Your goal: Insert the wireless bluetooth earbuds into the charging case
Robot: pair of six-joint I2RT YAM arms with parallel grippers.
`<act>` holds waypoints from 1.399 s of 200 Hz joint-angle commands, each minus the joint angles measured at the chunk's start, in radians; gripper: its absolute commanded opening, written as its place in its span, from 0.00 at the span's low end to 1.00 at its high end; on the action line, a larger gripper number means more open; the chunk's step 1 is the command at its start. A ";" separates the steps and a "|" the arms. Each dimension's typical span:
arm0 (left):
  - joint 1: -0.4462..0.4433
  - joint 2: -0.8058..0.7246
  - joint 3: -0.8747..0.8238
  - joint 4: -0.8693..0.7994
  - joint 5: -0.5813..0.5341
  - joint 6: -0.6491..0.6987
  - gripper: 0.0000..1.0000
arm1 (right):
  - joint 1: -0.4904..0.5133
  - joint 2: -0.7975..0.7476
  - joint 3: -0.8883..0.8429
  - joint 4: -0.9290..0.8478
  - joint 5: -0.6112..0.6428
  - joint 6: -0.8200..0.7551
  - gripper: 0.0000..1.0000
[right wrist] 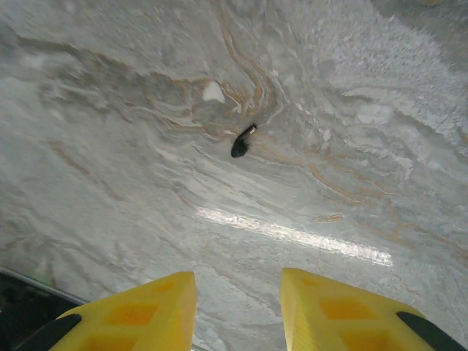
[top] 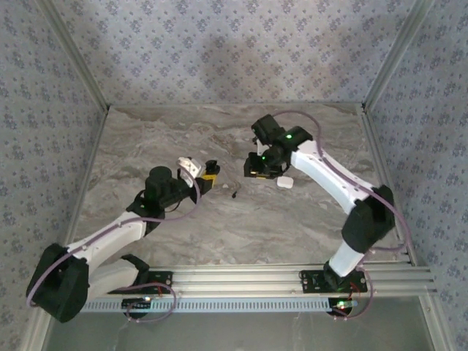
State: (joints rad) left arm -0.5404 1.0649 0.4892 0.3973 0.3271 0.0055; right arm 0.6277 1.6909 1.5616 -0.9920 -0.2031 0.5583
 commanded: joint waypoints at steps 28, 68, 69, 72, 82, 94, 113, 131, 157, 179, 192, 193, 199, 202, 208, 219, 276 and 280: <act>0.029 -0.129 -0.037 -0.131 -0.153 -0.054 0.06 | 0.019 0.154 0.078 0.076 -0.173 -0.300 0.41; 0.057 -0.206 -0.072 -0.172 -0.182 -0.071 0.06 | -0.005 0.188 0.106 0.141 -0.246 -0.799 0.40; 0.059 -0.207 -0.072 -0.172 -0.184 -0.072 0.06 | -0.005 0.189 0.108 0.137 -0.248 -0.818 0.40; 0.061 -0.211 -0.072 -0.175 -0.187 -0.073 0.06 | -0.006 0.190 0.114 0.128 -0.253 -0.874 0.40; 0.069 -0.219 -0.070 -0.184 -0.192 -0.077 0.06 | -0.009 0.193 0.120 0.107 -0.266 -1.057 0.41; 0.078 -0.225 -0.069 -0.191 -0.196 -0.078 0.06 | -0.010 0.194 0.120 0.058 -0.296 -1.330 0.42; 0.089 -0.230 -0.073 -0.202 -0.204 -0.080 0.06 | -0.004 0.216 0.130 -0.009 -0.286 -1.617 0.46; 0.097 -0.236 -0.079 -0.200 -0.207 -0.082 0.06 | 0.006 0.274 0.193 -0.110 -0.235 -1.849 0.48; 0.109 -0.237 -0.083 -0.198 -0.211 -0.084 0.06 | 0.047 0.316 0.189 -0.095 -0.141 -2.045 0.48; 0.118 -0.235 -0.088 -0.194 -0.215 -0.088 0.06 | 0.077 0.324 0.148 0.015 -0.098 -2.108 0.48; 0.124 -0.235 -0.090 -0.192 -0.217 -0.091 0.06 | 0.086 0.340 0.142 0.046 -0.094 -2.123 0.48; 0.123 -0.234 -0.090 -0.192 -0.217 -0.091 0.06 | 0.086 0.341 0.142 0.047 -0.094 -2.126 0.48; 0.124 -0.235 -0.092 -0.191 -0.217 -0.092 0.06 | 0.089 0.351 0.143 0.053 -0.093 -2.140 0.48; 0.125 -0.236 -0.093 -0.189 -0.217 -0.093 0.06 | 0.090 0.356 0.144 0.055 -0.090 -2.147 0.48; 0.126 -0.236 -0.094 -0.188 -0.217 -0.093 0.06 | 0.090 0.366 0.146 0.052 -0.089 -2.164 0.48; 0.127 -0.236 -0.095 -0.187 -0.216 -0.095 0.06 | 0.092 0.383 0.152 0.046 -0.084 -2.190 0.48; 0.137 -0.232 -0.102 -0.176 -0.220 -0.098 0.06 | 0.073 0.439 0.157 0.031 -0.071 -2.225 0.45; 0.136 -0.232 -0.103 -0.175 -0.219 -0.099 0.06 | 0.072 0.443 0.158 0.034 -0.067 -2.226 0.45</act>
State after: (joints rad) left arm -0.4126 0.8440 0.4019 0.1974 0.1150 -0.0803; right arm 0.7120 2.1078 1.7126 -0.9417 -0.2928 -1.6211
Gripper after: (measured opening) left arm 0.187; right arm 0.460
